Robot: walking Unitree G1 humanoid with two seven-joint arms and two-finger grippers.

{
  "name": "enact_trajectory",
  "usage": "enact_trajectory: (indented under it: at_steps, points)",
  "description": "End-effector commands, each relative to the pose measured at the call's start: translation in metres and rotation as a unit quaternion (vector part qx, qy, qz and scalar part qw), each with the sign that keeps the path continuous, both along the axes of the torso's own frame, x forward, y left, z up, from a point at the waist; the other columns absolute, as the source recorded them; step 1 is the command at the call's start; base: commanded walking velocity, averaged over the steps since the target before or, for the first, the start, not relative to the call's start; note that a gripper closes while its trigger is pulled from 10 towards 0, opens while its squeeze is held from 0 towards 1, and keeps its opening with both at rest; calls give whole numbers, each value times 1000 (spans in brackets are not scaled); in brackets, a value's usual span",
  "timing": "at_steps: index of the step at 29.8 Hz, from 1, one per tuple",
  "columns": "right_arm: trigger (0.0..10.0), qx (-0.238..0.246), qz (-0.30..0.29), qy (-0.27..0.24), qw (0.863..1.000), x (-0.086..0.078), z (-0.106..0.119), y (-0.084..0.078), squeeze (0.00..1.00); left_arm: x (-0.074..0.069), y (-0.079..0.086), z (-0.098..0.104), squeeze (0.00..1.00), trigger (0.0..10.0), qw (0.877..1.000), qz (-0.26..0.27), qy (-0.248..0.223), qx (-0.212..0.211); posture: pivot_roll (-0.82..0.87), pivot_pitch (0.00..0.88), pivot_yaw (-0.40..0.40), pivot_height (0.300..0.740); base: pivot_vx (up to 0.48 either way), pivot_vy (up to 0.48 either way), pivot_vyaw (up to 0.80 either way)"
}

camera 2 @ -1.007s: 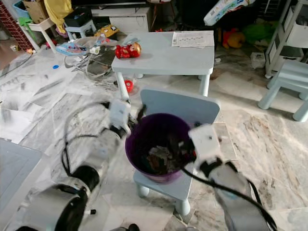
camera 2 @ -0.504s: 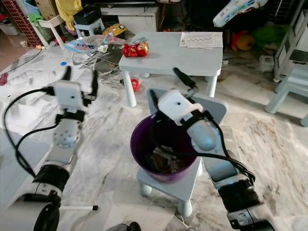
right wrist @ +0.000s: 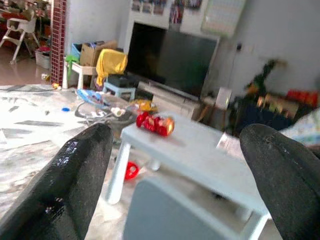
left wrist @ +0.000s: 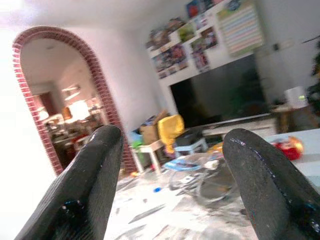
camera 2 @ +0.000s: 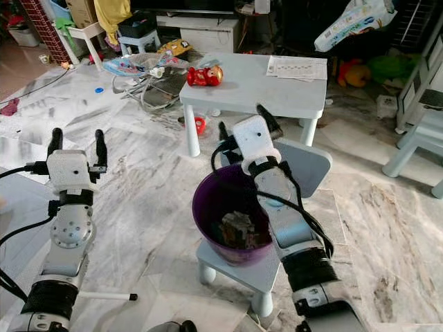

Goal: Picking trash to rubbish bin

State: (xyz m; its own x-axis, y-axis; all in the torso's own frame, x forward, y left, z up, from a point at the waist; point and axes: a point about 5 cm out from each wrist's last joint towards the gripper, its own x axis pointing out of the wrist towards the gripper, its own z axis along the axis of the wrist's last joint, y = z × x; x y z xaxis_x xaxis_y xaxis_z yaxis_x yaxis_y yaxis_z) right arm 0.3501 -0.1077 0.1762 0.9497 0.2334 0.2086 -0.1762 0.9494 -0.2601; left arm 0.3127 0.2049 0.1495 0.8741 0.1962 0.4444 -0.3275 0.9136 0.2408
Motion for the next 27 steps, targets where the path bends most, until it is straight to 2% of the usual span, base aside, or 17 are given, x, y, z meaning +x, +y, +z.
enact_trajectory:
  at_steps: [1, 4, 7, 9, 11, 13, 17, 18, 19, 21, 23, 27]
  points:
    - [10000, 18, -12, -3, 1000, 5, 6, -3, 0, 2, 1, 5, 0, 10000, 1000, 13, -3, -3, -32, 46, 58, 740, 0, 0, 0]
    - [10000, 106, 18, 11, 994, 7, 9, -9, 0, 3, -6, 4, 0, 10000, 999, 21, 9, -25, -39, 38, 54, 740, 0, 0, 0]
    - [10000, 126, 31, 20, 991, 6, 9, -12, 0, 1, -9, 1, 0, 10000, 998, 44, 31, -39, -41, 38, 52, 740, 0, 0, 0]
    - [10000, 131, 38, 28, 990, 6, 8, -11, 0, 0, -10, 1, 0, 10000, 997, 49, 34, -46, -41, 38, 50, 740, 0, 0, 0]
    - [10000, 126, 43, 48, 990, 6, 3, -12, 0, -1, -12, -1, 0, 10000, 995, 45, 45, -70, -41, 38, 46, 740, 0, 0, 0]
    - [10000, 135, 47, 92, 985, 5, -8, -12, 0, -1, -14, -4, 0, 10000, 990, 42, 63, -115, -40, 37, 44, 740, 0, 0, 0]
    - [10000, 143, 38, 89, 985, 6, -10, -14, 0, 1, -21, -1, 0, 10000, 983, 11, 76, -169, -38, 36, 41, 740, 0, 0, 0]
    - [10000, 143, 38, 89, 985, 6, -10, -14, 0, 1, -21, -1, 0, 10000, 983, 11, 76, -169, -38, 36, 41, 740, 0, 0, 0]
    - [10000, 111, 16, 79, 991, 8, -8, -16, 0, 1, -22, 0, 0, 10000, 981, 8, 77, -177, -37, 36, 41, 740, 0, 0, 0]
    - [10000, 122, 2, 57, 991, 11, -2, -17, 0, 3, -25, 0, 0, 10000, 976, -7, 85, -201, -38, 33, 42, 740, 0, 0, 0]
    - [10000, 82, -32, 12, 996, 13, 6, -20, 0, 5, -26, 1, 0, 10000, 975, -18, 87, -202, -37, 34, 42, 740, 0, 0, 0]
    - [10000, 99, -8, 43, 994, 12, 3, -24, 0, 4, -23, 3, 0, 10000, 977, -13, 84, -194, -38, 35, 43, 740, 0, 0, 0]
